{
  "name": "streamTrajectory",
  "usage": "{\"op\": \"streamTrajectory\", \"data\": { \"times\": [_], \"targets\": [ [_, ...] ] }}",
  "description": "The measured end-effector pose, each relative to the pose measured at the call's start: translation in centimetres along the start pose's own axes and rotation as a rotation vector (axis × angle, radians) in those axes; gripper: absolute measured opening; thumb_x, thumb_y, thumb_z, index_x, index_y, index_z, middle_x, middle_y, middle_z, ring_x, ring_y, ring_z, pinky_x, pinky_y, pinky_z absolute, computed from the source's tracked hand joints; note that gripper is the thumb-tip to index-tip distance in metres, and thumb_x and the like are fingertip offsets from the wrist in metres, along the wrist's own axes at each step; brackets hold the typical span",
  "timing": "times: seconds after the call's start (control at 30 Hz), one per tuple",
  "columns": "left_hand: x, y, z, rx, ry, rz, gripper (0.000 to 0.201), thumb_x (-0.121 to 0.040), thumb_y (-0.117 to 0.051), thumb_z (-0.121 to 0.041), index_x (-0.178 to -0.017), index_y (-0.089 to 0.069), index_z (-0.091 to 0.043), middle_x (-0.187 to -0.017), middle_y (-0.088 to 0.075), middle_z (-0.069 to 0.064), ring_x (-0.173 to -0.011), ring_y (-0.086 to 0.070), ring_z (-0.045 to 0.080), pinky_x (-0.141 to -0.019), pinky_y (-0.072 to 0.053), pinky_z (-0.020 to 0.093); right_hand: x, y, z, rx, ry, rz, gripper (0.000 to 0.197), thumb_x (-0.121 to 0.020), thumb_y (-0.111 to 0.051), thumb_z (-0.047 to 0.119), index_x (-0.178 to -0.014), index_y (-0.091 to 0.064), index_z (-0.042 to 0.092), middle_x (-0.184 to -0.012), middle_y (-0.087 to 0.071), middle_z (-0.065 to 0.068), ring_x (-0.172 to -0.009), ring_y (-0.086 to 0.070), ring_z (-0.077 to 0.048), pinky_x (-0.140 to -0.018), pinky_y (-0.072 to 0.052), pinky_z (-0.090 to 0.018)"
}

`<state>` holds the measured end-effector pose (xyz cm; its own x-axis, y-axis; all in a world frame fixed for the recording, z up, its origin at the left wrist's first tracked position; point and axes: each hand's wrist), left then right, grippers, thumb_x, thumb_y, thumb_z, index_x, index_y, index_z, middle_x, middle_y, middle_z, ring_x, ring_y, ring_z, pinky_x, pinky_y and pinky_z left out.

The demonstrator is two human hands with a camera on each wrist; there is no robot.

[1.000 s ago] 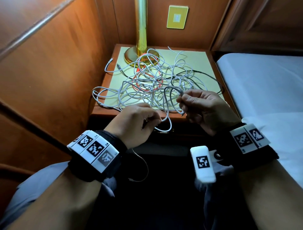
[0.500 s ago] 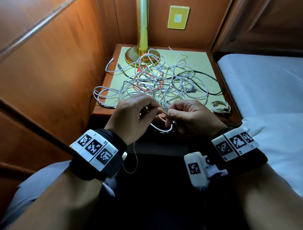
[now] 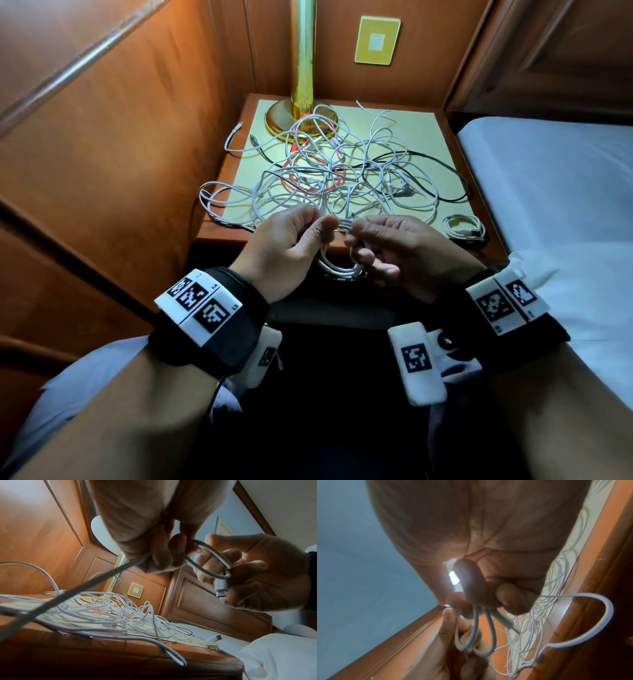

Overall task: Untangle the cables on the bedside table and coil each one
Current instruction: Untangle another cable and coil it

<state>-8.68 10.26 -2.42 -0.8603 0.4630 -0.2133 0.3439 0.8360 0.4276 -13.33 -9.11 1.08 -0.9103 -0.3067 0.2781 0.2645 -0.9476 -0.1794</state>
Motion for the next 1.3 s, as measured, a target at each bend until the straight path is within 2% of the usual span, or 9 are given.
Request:
{"op": "streamTrajectory", "data": {
  "times": [0.13,0.33,0.47,0.57,0.67,0.77,0.93,1.1,1.3],
  "targets": [
    [0.0,-0.4,-0.2,0.15,0.104,0.028,0.051,-0.085,-0.049,-0.065,-0.074,-0.058,-0.016,-0.059,-0.052,-0.007,-0.051,-0.043,0.011,-0.053,-0.033,0.031,-0.1,-0.6,0.0,0.107,0.015,-0.107,0.022,-0.103,-0.047,0.018,-0.085,-0.055,0.009,-0.062,-0.047,-0.001,-0.047,-0.041,-0.007,-0.043,-0.03,-0.017],
    [0.1,-0.1,-0.8,0.025,0.073,0.109,0.024,-0.084,-0.062,-0.035,-0.09,-0.06,-0.012,-0.079,-0.066,0.006,-0.071,-0.061,0.025,-0.069,-0.05,0.044,-0.2,-0.9,-0.2,-0.027,0.054,-0.168,0.023,-0.105,-0.043,0.017,-0.088,-0.053,0.006,-0.061,-0.046,-0.001,-0.046,-0.044,-0.006,-0.041,-0.035,-0.014],
    [0.0,-0.2,-1.1,0.197,0.104,-0.021,0.01,-0.091,-0.067,-0.016,-0.098,-0.06,-0.015,-0.08,-0.072,0.0,-0.067,-0.065,0.008,-0.067,-0.047,0.023,-0.4,-0.4,-0.1,-0.032,0.037,-0.193,0.024,-0.104,-0.044,0.023,-0.085,-0.055,0.012,-0.059,-0.047,0.004,-0.055,-0.025,-0.016,-0.055,-0.011,-0.032],
    [0.1,-0.2,-1.5,0.277,0.066,-0.097,0.009,-0.095,-0.064,-0.004,-0.103,-0.061,-0.006,-0.078,-0.071,-0.001,-0.068,-0.066,0.006,-0.067,-0.049,0.017,-0.3,-0.1,0.4,-0.051,0.006,-0.138,0.018,-0.099,-0.051,0.027,-0.088,-0.056,0.013,-0.063,-0.044,0.002,-0.05,-0.027,-0.013,-0.049,-0.012,-0.029],
    [0.3,-0.7,-1.6,0.357,0.034,-0.097,0.008,-0.096,-0.06,-0.006,-0.103,-0.062,-0.007,-0.083,-0.067,0.006,-0.073,-0.063,0.01,-0.07,-0.052,0.019,-0.2,-0.3,0.4,-0.033,-0.017,-0.074,0.021,-0.097,-0.051,0.029,-0.091,-0.061,0.012,-0.062,-0.041,-0.001,-0.038,-0.031,-0.006,-0.036,-0.023,-0.017],
    [0.4,-0.9,-2.1,0.482,0.097,-0.065,0.01,-0.099,-0.054,-0.004,-0.106,-0.061,-0.007,-0.077,-0.061,0.006,-0.06,-0.056,0.003,-0.056,-0.045,0.012,-0.1,-0.2,0.1,-0.018,-0.016,-0.085,0.025,-0.101,-0.047,0.028,-0.089,-0.061,0.011,-0.061,-0.043,0.0,-0.038,-0.03,-0.007,-0.038,-0.024,-0.019],
    [0.3,-0.7,-2.2,0.695,0.231,0.022,0.023,-0.094,-0.058,-0.016,-0.116,-0.057,-0.009,-0.072,-0.059,0.0,-0.05,-0.042,0.007,-0.045,-0.03,0.021,0.1,0.2,0.3,-0.088,-0.019,-0.133,0.026,-0.102,-0.045,0.026,-0.085,-0.059,0.011,-0.063,-0.05,0.0,-0.04,-0.026,-0.008,-0.048,-0.012,-0.029],
    [-0.1,-0.9,-2.2,0.601,0.256,0.069,0.024,-0.086,-0.059,-0.024,-0.108,-0.053,-0.015,-0.068,-0.061,-0.004,-0.056,-0.047,0.01,-0.044,-0.033,0.021,0.4,-0.2,0.3,-0.233,-0.058,-0.156,0.032,-0.1,-0.046,0.04,-0.076,-0.05,0.019,-0.067,-0.047,0.003,-0.046,-0.028,-0.009,-0.059,-0.011,-0.035],
    [0.1,-0.6,-2.1,0.476,0.241,0.028,0.01,-0.098,-0.06,-0.009,-0.104,-0.056,-0.015,-0.072,-0.067,-0.004,-0.055,-0.044,0.012,-0.046,-0.035,0.021,0.0,-0.1,0.0,-0.315,-0.018,-0.241,0.035,-0.103,-0.043,0.036,-0.074,-0.049,0.018,-0.066,-0.042,0.003,-0.063,-0.008,-0.024,-0.064,-0.008,-0.038]
  ]
}}
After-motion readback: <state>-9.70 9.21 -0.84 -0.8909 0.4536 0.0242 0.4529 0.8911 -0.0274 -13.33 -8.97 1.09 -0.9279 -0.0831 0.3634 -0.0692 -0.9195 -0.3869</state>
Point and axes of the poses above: each hand's wrist, its own x-axis away from the middle knuckle, its own y-axis out of the back of the hand, z = x × y
